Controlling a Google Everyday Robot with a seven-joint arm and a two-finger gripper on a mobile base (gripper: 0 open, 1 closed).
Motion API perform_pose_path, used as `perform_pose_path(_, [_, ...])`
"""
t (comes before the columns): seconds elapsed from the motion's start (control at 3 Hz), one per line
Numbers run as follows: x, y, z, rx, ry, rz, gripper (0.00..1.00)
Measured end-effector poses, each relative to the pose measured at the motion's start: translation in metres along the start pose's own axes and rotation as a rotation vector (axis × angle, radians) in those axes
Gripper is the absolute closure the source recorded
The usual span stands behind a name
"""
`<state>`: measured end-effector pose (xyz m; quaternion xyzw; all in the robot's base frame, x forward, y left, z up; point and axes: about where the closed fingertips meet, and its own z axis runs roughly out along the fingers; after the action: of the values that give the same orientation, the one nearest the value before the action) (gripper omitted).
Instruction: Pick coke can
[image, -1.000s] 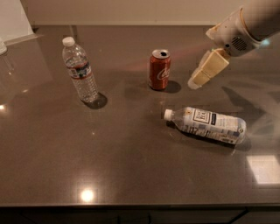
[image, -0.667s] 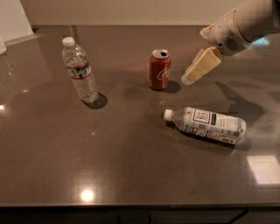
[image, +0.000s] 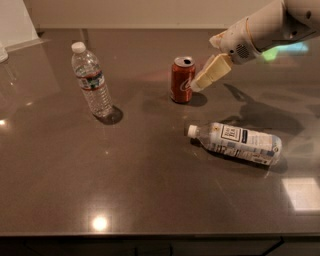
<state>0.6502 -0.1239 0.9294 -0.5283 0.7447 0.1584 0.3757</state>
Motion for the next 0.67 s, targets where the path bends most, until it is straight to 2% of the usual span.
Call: perform_pose_path(0.67, [-0.008, -0.005, 0.044, -0.077, -0.069, 0.017, 0.00])
